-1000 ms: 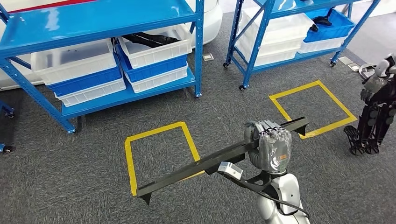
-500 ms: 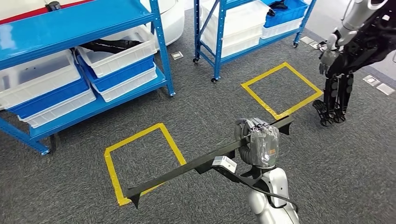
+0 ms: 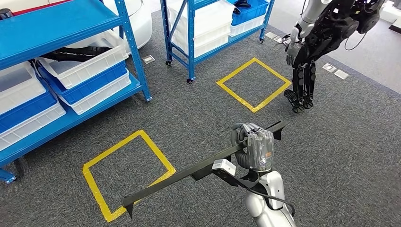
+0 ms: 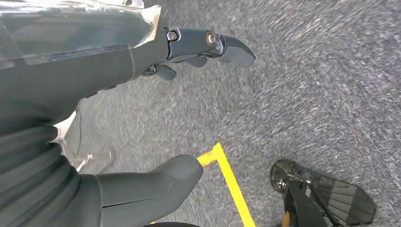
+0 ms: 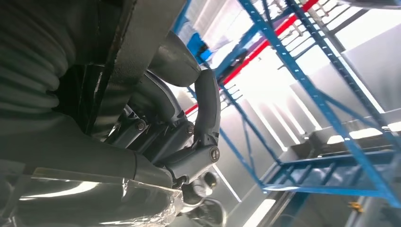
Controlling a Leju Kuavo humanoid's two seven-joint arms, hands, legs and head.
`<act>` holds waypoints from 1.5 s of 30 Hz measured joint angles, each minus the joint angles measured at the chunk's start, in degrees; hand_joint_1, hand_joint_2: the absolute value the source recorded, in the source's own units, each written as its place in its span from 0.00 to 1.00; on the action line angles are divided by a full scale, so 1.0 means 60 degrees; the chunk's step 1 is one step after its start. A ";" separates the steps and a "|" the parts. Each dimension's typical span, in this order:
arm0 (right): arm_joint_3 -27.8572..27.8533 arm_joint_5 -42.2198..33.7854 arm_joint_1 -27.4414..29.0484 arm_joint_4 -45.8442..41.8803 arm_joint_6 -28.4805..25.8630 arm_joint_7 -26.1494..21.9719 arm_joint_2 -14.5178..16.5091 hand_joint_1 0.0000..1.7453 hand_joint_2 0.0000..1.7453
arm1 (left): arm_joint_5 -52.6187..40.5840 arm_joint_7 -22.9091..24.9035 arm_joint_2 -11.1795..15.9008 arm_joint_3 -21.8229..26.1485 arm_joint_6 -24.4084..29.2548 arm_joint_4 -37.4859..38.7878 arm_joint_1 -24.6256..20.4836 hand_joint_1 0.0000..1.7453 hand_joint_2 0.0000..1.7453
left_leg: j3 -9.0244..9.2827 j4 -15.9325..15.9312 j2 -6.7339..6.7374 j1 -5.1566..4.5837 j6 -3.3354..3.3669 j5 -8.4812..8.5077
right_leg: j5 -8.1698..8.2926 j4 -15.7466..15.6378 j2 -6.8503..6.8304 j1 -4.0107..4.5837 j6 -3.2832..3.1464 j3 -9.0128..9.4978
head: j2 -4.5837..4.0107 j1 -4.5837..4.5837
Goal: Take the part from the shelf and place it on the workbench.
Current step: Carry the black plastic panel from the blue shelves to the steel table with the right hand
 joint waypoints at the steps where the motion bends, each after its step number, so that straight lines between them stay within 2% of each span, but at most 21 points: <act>1: 0.0005 -0.0058 -0.0020 0.0104 -0.0005 -0.0005 0.0005 1.00 1.00 | 0.0027 0.0035 -0.0013 -0.0002 0.0051 0.0000 0.0010 0.00 1.00 | -0.0023 -0.0003 0.0139 -0.0021 0.0024 0.0009 | -0.0300 0.0701 -0.0211 0.0007 -0.0027 -0.0321 | 0.0000 0.0037; 3: 0.0010 -0.0139 -0.0015 0.0317 -0.0010 -0.0033 0.0003 1.00 1.00 | 0.0044 0.0105 -0.0040 -0.0007 0.0115 0.0000 0.0026 0.00 1.00 | -0.0063 -0.0001 0.0433 -0.0051 0.0030 0.0015 | -0.0625 0.1607 -0.0347 -0.0008 0.0022 -0.0687 | 0.0000 0.0063; 4: 0.0011 -0.0160 -0.0008 0.0397 -0.0012 -0.0050 -0.0002 1.00 1.00 | 0.0044 0.0120 -0.0050 -0.0009 0.0129 0.0000 0.0028 0.00 1.00 | -0.0076 0.0001 0.0569 -0.0055 0.0028 0.0020 | -0.0579 0.1522 -0.0390 -0.0018 0.0088 -0.0582 | 0.0000 0.0074; 7: 0.0011 -0.0203 -0.0027 0.0533 -0.0015 -0.0085 -0.0005 1.00 1.00 | 0.0044 0.0114 -0.0086 -0.0013 0.0137 0.0000 0.0015 0.00 1.00 | -0.0057 0.0020 0.0900 -0.0089 -0.0032 0.0012 | -0.0039 -0.0358 -0.0835 -0.0033 0.0240 0.0594 | 0.0000 0.0101; 9: 0.0000 -0.0241 -0.0048 0.0575 -0.0015 -0.0102 -0.0001 1.00 1.00 | 0.0045 0.0003 -0.0103 -0.0014 0.0132 -0.0001 0.0006 0.00 1.00 | -0.0038 0.0040 0.1067 -0.0139 -0.0146 0.0005 | 0.0147 -0.1164 -0.1071 0.0001 0.0143 0.1064 | 0.0000 0.0087; 12: -0.0060 -0.0285 -0.0025 0.0619 -0.0015 -0.0153 -0.0047 1.00 1.00 | 0.0072 -0.0273 -0.0128 -0.0014 0.0108 -0.0004 -0.0015 0.00 1.00 | 0.0004 0.0020 0.1265 -0.0100 -0.0335 0.0010 | 0.0227 -0.1250 -0.0815 0.0035 -0.0090 0.1010 | 0.0000 0.0066; 14: -0.0142 -0.0265 -0.0010 0.0634 -0.0017 -0.0205 -0.0077 1.00 1.00 | 0.0107 -0.0371 -0.0140 -0.0015 0.0105 -0.0004 -0.0023 0.00 1.00 | -0.0120 0.0381 0.0913 -0.0038 -0.0447 -0.0318 | 0.0306 -0.1292 -0.0607 -0.0006 -0.0228 0.1007 | 0.0000 0.0015; 16: -0.0254 -0.0166 0.0017 0.0647 -0.0018 -0.0267 -0.0088 1.00 1.00 | 0.0162 -0.0407 -0.0146 -0.0016 0.0092 -0.0004 -0.0001 0.00 1.00 | -0.0606 0.1519 0.0346 -0.0005 -0.0506 -0.1015 | 0.0370 -0.1300 -0.0408 0.0003 -0.0327 0.0972 | 0.0000 -0.0069; 18: -0.0375 0.0008 0.0103 0.0661 -0.0018 -0.0290 -0.0095 1.00 1.00 | 0.0213 -0.0443 -0.0147 -0.0016 0.0024 -0.0004 0.0044 0.00 1.00 | -0.1145 0.2662 0.0139 -0.0007 -0.0490 -0.1464 | 0.0417 -0.1296 -0.0185 0.0075 -0.0392 0.0911 | 0.0000 -0.0098; 19: -0.0444 0.0116 0.0169 0.0662 -0.0018 -0.0261 -0.0100 1.00 1.00 | 0.0225 -0.0460 -0.0145 -0.0016 -0.0013 -0.0004 0.0062 0.00 1.00 | -0.1210 0.2779 0.0110 -0.0018 -0.0447 -0.1405 | 0.0438 -0.1295 -0.0063 0.0116 -0.0414 0.0894 | 0.0000 -0.0100; 21: -0.0565 0.0317 0.0314 0.0638 -0.0018 -0.0142 -0.0113 1.00 1.00 | 0.0197 -0.0460 -0.0135 -0.0017 -0.0039 -0.0004 0.0074 0.00 1.00 | -0.0775 0.1899 -0.0031 -0.0077 -0.0276 -0.0794 | 0.0475 -0.1293 0.0190 0.0181 -0.0436 0.0895 | 0.0000 -0.0099; 23: -0.0640 0.0436 0.0408 0.0576 -0.0021 -0.0023 -0.0120 1.00 1.00 | 0.0152 -0.0436 -0.0070 -0.0020 -0.0033 0.0007 0.0069 0.00 1.00 | -0.0117 0.0579 -0.0484 -0.0160 -0.0032 -0.0233 | 0.0509 -0.1292 0.0391 0.0189 -0.0405 0.0890 | 0.0000 -0.0073; 25: -0.0700 0.0485 0.0476 0.0503 -0.0025 0.0039 -0.0125 1.00 1.00 | 0.0127 -0.0426 -0.0009 -0.0025 -0.0048 0.0018 0.0059 0.00 1.00 | 0.0136 0.0024 -0.0725 -0.0230 0.0119 -0.0111 | 0.0567 -0.1298 0.0577 0.0128 -0.0312 0.0819 | 0.0000 -0.0094; 27: -0.0766 0.0520 0.0557 0.0421 -0.0028 0.0059 -0.0134 1.00 1.00 | 0.0124 -0.0433 -0.0004 -0.0027 -0.0080 0.0017 0.0050 0.00 1.00 | 0.0181 -0.0129 -0.0511 -0.0246 0.0162 -0.0039 | 0.0644 -0.1333 0.0781 0.0106 -0.0191 0.0741 | 0.0000 -0.0145; 29: -0.0826 0.0566 0.0604 0.0342 -0.0032 0.0061 -0.0161 1.00 1.00 | 0.0124 -0.0439 -0.0013 -0.0028 -0.0117 0.0015 0.0052 0.00 1.00 | 0.0301 -0.0409 -0.0235 -0.0191 0.0165 0.0122 | 0.0519 -0.1058 0.0533 0.0166 -0.0154 0.0539 | 0.0000 -0.0127; 31: -0.0861 0.0613 0.0585 0.0303 -0.0033 0.0067 -0.0182 1.00 1.00 | 0.0118 -0.0414 -0.0038 -0.0030 -0.0143 0.0012 0.0060 0.00 1.00 | 0.0371 -0.0579 0.0064 -0.0158 0.0142 0.0219 | 0.0048 -0.0077 -0.0012 0.0180 -0.0177 0.0039 | 0.0000 -0.0056; 34: -0.0873 0.0654 0.0599 0.0298 -0.0033 0.0086 -0.0188 1.00 1.00 | 0.0113 -0.0350 -0.0072 -0.0035 -0.0145 0.0011 0.0064 0.00 1.00 | 0.0350 -0.0581 0.0505 -0.0145 0.0106 0.0206 | -0.0424 0.1256 -0.0339 0.0035 -0.0031 -0.0571 | 0.0000 0.0010; 38: -0.0872 0.0678 0.0580 0.0294 -0.0033 0.0120 -0.0179 1.00 1.00 | 0.0095 -0.0261 -0.0065 -0.0052 -0.0050 0.0014 0.0049 0.00 1.00 | 0.0331 -0.0373 0.0953 -0.0094 -0.0156 0.0040 | 0.0237 -0.0776 -0.0949 -0.0167 0.0385 0.0631 | 0.0000 0.0059; 40: -0.0870 0.0653 0.0545 0.0275 -0.0033 0.0163 -0.0142 1.00 1.00 | 0.0040 -0.0218 -0.0056 -0.0091 -0.0020 0.0018 0.0032 0.00 1.00 | 0.0317 -0.0232 0.1102 -0.0129 -0.0316 -0.0075 | 0.0324 -0.1255 -0.1160 -0.0153 0.0283 0.0917 | 0.0000 0.0047; 42: -0.0866 0.0569 0.0534 0.0255 -0.0034 0.0185 -0.0117 1.00 1.00 | -0.0032 -0.0181 -0.0072 -0.0140 -0.0014 0.0018 0.0006 0.00 1.00 | 0.0328 -0.0200 0.1245 -0.0091 -0.0412 -0.0118 | 0.0338 -0.1197 -0.0946 -0.0110 0.0089 0.0857 | 0.0000 -0.0008; 45: -0.0823 0.0365 0.0523 0.0248 -0.0034 0.0142 -0.0074 1.00 1.00 | -0.0120 -0.0141 -0.0086 -0.0190 -0.0016 0.0012 -0.0014 0.00 1.00 | 0.0101 0.0386 0.0689 0.0029 -0.0538 -0.0608 | 0.0396 -0.1210 -0.0626 -0.0095 -0.0089 0.0807 | 0.0000 -0.0056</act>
